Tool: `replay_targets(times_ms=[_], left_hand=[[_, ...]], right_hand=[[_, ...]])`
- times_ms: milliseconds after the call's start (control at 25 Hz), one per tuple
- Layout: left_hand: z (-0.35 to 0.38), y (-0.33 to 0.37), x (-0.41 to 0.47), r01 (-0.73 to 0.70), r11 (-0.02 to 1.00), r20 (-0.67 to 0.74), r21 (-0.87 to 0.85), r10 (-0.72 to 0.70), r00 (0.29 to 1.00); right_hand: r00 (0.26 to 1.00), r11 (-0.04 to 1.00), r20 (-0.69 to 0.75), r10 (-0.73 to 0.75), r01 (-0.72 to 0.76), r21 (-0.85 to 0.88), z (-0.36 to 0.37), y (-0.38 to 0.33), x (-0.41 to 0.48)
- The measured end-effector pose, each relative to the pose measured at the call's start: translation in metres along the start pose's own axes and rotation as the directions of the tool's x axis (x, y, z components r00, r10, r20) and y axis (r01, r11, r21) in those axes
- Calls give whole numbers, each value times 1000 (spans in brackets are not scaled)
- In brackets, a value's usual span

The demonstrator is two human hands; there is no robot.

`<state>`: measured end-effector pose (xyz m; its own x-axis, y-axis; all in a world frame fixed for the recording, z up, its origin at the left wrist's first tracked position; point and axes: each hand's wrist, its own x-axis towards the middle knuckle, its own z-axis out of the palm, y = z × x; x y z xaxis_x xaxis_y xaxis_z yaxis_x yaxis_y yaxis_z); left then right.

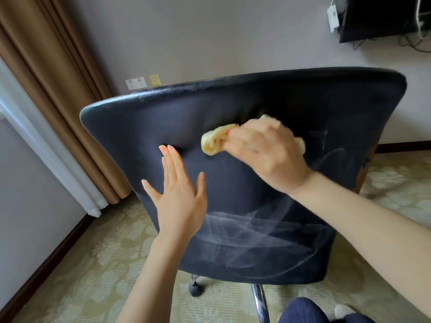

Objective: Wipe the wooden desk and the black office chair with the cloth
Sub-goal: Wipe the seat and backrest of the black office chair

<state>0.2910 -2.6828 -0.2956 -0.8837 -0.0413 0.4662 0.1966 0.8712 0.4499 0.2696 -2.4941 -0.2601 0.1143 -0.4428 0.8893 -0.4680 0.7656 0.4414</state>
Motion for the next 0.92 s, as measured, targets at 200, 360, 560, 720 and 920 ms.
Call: replay_targets(times_ms=[200, 360, 560, 720, 920], left_hand=[[-1, 19, -4, 73, 983, -37, -169, -81, 996], [7, 35, -20, -94, 982, -79, -161, 82, 993], [27, 63, -27, -157, 953, -53, -259, 149, 987], [36, 70, -24, -81, 983, -51, -165, 73, 996], [36, 65, -23, -73, 989, -43, -129, 68, 997]], right_hand=[[894, 996, 444, -54, 20, 82, 8, -40, -64], [839, 981, 509, -195, 153, 122, -17, -32, -112], [854, 983, 487, -181, 141, 117, -66, 12, -108], [942, 990, 321, -103, 128, -58, -88, 46, -70], [994, 964, 92, -60, 82, -252, -77, 49, -12]])
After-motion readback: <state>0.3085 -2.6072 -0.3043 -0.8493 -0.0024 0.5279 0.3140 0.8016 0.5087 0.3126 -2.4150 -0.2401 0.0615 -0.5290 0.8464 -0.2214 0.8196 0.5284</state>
